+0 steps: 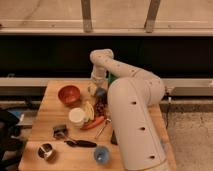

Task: Place sponge in tray

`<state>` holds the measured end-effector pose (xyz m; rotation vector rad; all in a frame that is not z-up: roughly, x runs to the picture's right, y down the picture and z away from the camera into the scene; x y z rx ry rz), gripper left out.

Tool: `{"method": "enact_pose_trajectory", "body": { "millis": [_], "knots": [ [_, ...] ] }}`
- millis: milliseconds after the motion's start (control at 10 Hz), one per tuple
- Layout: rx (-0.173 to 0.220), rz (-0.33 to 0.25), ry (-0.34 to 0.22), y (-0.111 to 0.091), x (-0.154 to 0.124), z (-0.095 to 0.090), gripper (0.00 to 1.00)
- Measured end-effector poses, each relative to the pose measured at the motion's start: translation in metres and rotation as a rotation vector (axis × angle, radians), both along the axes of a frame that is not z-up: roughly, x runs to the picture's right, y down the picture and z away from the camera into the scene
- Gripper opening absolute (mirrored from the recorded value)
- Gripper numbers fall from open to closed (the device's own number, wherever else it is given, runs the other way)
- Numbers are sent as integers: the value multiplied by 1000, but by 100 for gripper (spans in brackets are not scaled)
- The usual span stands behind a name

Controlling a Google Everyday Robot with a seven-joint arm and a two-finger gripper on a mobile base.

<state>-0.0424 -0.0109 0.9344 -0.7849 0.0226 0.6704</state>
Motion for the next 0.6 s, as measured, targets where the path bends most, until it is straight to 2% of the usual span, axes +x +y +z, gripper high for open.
{"method": "enact_pose_trajectory", "body": {
  "millis": [200, 400, 600],
  "knots": [
    [40, 27, -1, -23, 4, -14, 0],
    [85, 48, 79, -50, 21, -24, 0],
    [118, 70, 192, -69, 59, -36, 0]
  ]
}}
